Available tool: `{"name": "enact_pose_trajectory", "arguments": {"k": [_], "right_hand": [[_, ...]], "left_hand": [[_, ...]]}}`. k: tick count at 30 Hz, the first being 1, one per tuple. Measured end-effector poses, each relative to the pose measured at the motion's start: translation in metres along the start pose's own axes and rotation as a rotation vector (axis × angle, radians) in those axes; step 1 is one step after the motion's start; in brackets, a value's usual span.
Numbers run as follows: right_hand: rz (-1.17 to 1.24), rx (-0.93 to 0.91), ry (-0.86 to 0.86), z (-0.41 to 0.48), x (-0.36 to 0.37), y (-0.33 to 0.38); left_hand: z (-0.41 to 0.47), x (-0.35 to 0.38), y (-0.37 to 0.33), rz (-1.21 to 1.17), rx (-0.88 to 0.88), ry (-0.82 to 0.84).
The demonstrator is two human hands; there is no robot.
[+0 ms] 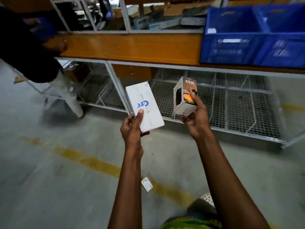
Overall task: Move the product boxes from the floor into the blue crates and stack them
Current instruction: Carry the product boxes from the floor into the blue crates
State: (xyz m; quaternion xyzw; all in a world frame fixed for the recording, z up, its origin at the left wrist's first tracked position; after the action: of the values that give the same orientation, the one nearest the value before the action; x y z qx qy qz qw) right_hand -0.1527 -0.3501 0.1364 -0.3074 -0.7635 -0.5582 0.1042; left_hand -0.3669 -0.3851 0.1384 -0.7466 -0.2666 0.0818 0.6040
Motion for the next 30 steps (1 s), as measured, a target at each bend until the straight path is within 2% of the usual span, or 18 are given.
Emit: {"name": "enact_pose_trajectory", "arguments": {"k": [9, 16, 21, 24, 30], "right_hand": [[0.056, -0.134, -0.132, 0.109, -0.119, 0.151], [0.145, -0.219, -0.248, 0.165, -0.209, 0.243], [0.195, -0.253, -0.339, 0.219, -0.253, 0.282], [0.127, -0.317, -0.381, 0.268, -0.269, 0.311], [0.042, -0.474, -0.419, 0.388, -0.260, 0.409]], "left_hand": [[0.021, 0.265, 0.045, 0.030, -0.060, 0.286], [0.016, 0.427, 0.093, 0.058, -0.122, 0.540], [0.051, 0.526, 0.111, 0.043, -0.112, 0.567], [0.081, 0.594, 0.113, -0.019, -0.092, 0.553], [0.146, 0.744, 0.076, -0.136, 0.076, 0.568]]}}
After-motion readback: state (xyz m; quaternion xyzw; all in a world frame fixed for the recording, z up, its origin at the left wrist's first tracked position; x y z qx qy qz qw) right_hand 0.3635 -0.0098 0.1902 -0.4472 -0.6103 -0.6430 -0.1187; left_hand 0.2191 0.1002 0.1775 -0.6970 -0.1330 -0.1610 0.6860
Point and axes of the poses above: each hand's wrist, its own z-axis towards the middle knuckle, its own x-axis out of the palm, y = z × x, the point moved 4 cm from there along z, towards the middle knuckle, and after that the axes turned 1 degree about x, right-handed, at the moved point
